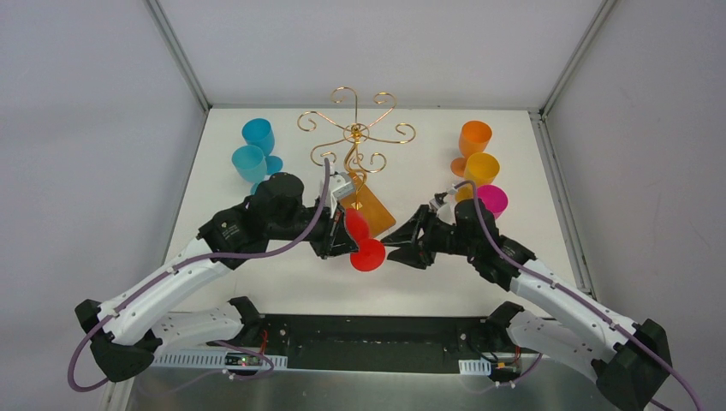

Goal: Take the wine glass off the wine glass rack
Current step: Place the wine glass at the center of the board.

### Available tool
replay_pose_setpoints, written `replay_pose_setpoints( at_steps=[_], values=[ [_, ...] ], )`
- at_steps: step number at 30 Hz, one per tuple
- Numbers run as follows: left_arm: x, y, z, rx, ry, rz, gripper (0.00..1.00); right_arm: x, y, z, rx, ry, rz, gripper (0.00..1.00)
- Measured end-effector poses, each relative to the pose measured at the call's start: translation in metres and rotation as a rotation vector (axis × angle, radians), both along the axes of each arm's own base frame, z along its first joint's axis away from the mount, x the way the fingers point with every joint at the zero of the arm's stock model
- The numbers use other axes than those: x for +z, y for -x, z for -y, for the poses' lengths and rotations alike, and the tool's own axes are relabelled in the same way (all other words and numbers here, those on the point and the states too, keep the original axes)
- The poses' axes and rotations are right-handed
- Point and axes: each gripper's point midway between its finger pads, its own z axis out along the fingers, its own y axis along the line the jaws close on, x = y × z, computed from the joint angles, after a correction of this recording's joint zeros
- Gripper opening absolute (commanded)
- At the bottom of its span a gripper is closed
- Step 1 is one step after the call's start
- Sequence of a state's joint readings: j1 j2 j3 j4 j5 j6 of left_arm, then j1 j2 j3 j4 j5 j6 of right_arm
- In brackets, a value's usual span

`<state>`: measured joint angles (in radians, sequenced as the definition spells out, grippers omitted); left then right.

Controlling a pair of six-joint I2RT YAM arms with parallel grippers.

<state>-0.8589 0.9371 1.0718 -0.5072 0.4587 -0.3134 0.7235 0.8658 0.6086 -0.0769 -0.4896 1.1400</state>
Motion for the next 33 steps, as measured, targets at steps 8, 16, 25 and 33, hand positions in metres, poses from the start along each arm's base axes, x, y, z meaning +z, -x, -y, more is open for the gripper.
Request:
replay_pose_setpoints(
  at_steps=[8, 16, 25, 33],
  values=[
    [-0.01, 0.003, 0.009, -0.057, -0.049, 0.046, 0.0, 0.008, 0.003, -0.019, 0.055, -0.094, -0.051, 0.57],
    [-0.013, 0.018, 0.024, -0.142, -0.083, 0.105, 0.0, 0.005, 0.012, -0.04, 0.121, -0.13, -0.094, 0.52],
    [-0.016, 0.02, 0.027, -0.163, -0.107, 0.16, 0.0, 0.001, 0.015, -0.041, 0.118, -0.165, -0.111, 0.41],
    [-0.02, 0.02, 0.031, -0.179, -0.124, 0.17, 0.0, -0.003, 0.025, -0.043, 0.134, -0.186, -0.14, 0.12]
  ],
)
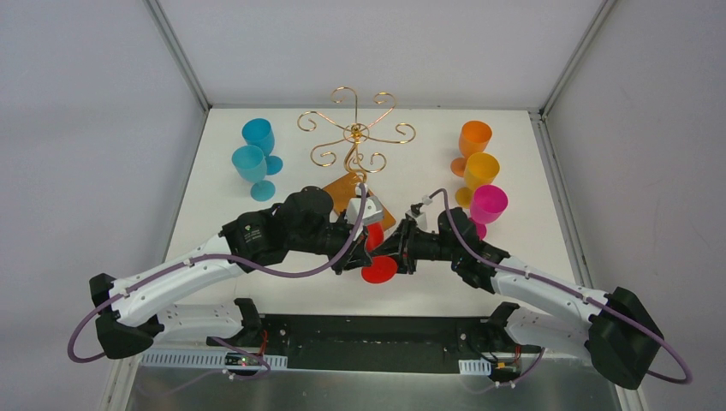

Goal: Take the wine glass off the wine glass rack
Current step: Place the wine glass at the center of the board.

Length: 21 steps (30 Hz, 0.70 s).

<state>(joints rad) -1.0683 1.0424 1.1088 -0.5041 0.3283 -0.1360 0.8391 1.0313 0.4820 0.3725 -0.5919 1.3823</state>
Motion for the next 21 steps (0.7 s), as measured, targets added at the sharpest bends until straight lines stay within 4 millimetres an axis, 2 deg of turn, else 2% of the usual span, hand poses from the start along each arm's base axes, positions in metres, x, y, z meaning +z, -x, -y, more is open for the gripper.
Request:
replay_pose_setpoints(
  at_steps=[3, 5, 6, 8, 14, 17, 21],
  values=[
    [0.0, 0.0, 0.0, -0.002, 0.0, 0.001, 0.0, 0.0, 0.0, 0.0, -0.002, -0.003, -0.008, 0.0],
    [0.0, 0.001, 0.001, -0.006, 0.001, 0.004, 0.0, 0.001, 0.001, 0.0, -0.002, -0.005, -0.011, 0.0],
    [0.0, 0.001, 0.001, -0.006, 0.001, 0.004, 0.04, 0.0, 0.001, 0.0, -0.002, -0.005, -0.012, 0.0],
    [0.0, 0.001, 0.001, -0.003, 0.0, 0.004, 0.15, 0.001, 0.001, 0.0, -0.002, -0.006, -0.012, 0.0],
    [0.004, 0.002, -0.002, 0.012, 0.022, 0.003, 0.62, 0.005, 0.003, 0.004, 0.002, -0.01, 0.027, 0.0],
    [0.005, 0.005, -0.01, 0.032, 0.038, 0.001, 0.73, 0.003, 0.008, 0.01, 0.012, 0.013, 0.073, 0.0],
    [0.008, 0.007, -0.023, 0.076, 0.069, 0.003, 0.79, -0.004, 0.015, 0.021, 0.034, 0.074, 0.147, 0.0]
  ],
)
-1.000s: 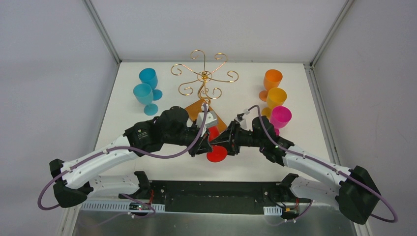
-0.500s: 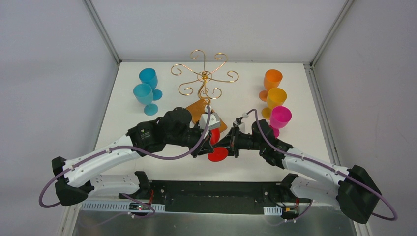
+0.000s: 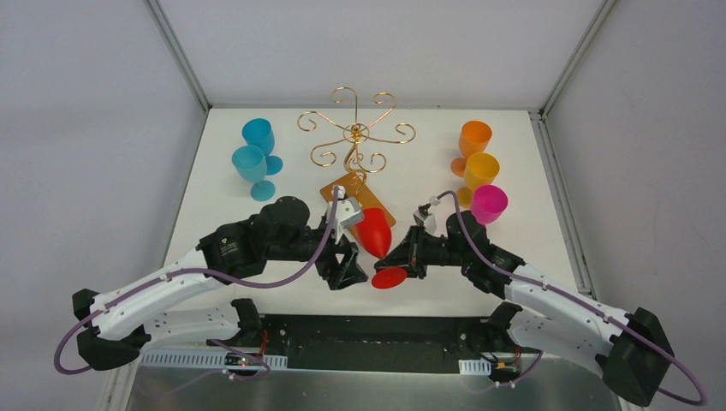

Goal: Take the wine glass off the wine glass rack
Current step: Place the wine glass at the center of the board.

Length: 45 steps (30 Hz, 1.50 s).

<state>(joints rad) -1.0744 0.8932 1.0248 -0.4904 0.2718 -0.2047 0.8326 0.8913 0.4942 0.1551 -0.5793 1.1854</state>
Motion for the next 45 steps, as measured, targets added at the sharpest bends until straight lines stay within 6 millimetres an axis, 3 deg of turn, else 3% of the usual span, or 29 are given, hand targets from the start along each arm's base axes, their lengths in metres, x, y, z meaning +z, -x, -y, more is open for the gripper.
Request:
replay_pose_setpoints(
  at_steps=[6, 15, 22, 29, 34, 38, 41, 45],
  values=[
    [-0.005, -0.003, -0.014, 0.117, 0.063, -0.036, 0.83, -0.003, 0.007, 0.015, 0.05, 0.079, 0.148, 0.0],
    [-0.014, -0.024, -0.019, 0.332, 0.114, -0.142, 0.84, -0.006, 0.012, 0.047, 0.089, 0.211, 0.436, 0.0],
    [-0.026, -0.074, -0.039, 0.551, 0.2, -0.301, 0.83, 0.008, 0.004, 0.068, 0.093, 0.29, 0.683, 0.0],
    [-0.022, -0.085, -0.047, 0.588, 0.274, -0.405, 0.82, -0.004, -0.005, 0.082, 0.165, 0.402, 0.861, 0.0],
    [-0.016, -0.1, -0.053, 0.605, 0.365, -0.495, 0.8, -0.008, -0.007, 0.086, 0.255, 0.439, 1.048, 0.0],
    [-0.027, -0.108, -0.052, 0.603, 0.406, -0.604, 0.79, -0.008, -0.006, 0.083, 0.323, 0.43, 1.17, 0.0],
    [-0.039, -0.106, -0.048, 0.585, 0.402, -0.691, 0.79, -0.014, -0.004, 0.076, 0.395, 0.432, 1.221, 0.0],
    [-0.04, -0.1, -0.044, 0.551, 0.411, -0.74, 0.79, -0.032, -0.003, 0.066, 0.505, 0.467, 1.237, 0.0]
  ],
)
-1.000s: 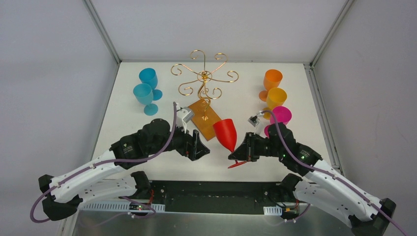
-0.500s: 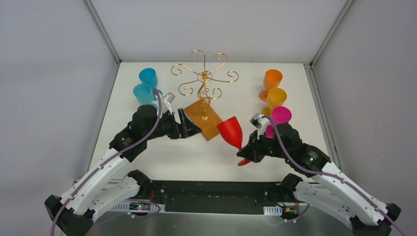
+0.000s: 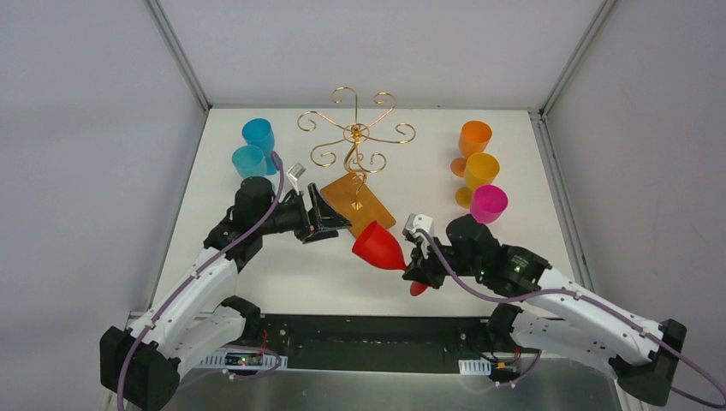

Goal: Take the wine glass off the wine glass rack
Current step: Place the wine glass at the center of the board.

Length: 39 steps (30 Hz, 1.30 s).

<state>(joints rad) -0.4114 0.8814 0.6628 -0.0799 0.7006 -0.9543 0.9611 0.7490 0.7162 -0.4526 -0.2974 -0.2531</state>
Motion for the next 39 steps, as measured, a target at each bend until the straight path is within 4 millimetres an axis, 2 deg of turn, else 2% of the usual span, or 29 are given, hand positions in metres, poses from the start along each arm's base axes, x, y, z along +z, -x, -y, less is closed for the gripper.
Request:
replay_pose_setpoints(
  at_steps=[5, 15, 19, 26, 31, 37, 38, 39],
  values=[
    [0.005, 0.002, -0.001, -0.019, 0.031, -0.002, 0.77, -0.012, -0.001, -0.007, 0.051, 0.069, 0.032, 0.0],
    [0.003, 0.01, -0.001, -0.055, 0.049, -0.029, 0.68, 0.008, -0.017, -0.029, 0.064, 0.049, 0.124, 0.0],
    [0.002, 0.011, -0.001, -0.06, 0.05, -0.037, 0.57, 0.009, -0.022, -0.034, 0.056, 0.05, 0.138, 0.0],
    [0.002, 0.013, -0.001, -0.07, 0.056, -0.043, 0.27, 0.011, -0.028, -0.041, 0.052, 0.054, 0.16, 0.0],
    [0.003, 0.015, -0.001, -0.078, 0.058, -0.043, 0.01, 0.009, -0.03, -0.044, 0.051, 0.066, 0.167, 0.0],
    [0.0, 0.015, -0.002, -0.082, 0.048, -0.042, 0.0, 0.006, -0.031, -0.045, 0.046, 0.082, 0.175, 0.01],
    [-0.001, 0.016, -0.002, -0.083, 0.045, -0.044, 0.0, 0.006, -0.032, -0.045, 0.044, 0.084, 0.175, 0.06],
    [-0.002, 0.016, -0.002, -0.083, 0.042, -0.046, 0.0, 0.005, -0.032, -0.045, 0.044, 0.086, 0.174, 0.16]
  ],
)
